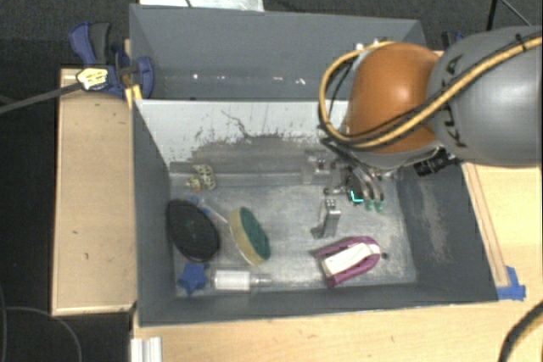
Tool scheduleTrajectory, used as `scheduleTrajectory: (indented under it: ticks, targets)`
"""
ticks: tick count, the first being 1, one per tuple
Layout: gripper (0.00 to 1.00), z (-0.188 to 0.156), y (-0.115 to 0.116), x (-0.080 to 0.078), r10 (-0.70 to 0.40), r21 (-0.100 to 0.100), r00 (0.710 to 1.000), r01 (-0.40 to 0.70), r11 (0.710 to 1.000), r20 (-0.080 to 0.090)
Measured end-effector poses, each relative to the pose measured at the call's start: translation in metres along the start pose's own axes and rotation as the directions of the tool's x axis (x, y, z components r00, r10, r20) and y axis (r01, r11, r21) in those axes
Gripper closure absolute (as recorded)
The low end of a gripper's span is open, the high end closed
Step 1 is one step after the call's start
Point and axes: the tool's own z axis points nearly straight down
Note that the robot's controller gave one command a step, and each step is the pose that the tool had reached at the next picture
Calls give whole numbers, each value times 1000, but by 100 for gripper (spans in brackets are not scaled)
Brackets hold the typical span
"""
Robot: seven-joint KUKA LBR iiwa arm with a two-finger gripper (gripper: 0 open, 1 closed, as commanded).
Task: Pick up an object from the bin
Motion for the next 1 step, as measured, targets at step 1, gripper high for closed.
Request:
scheduleTrajectory:
  ticks: [1]
  targets:
    - [0, 92, -84, 60, -128, 1, 992, 128, 992, 1]
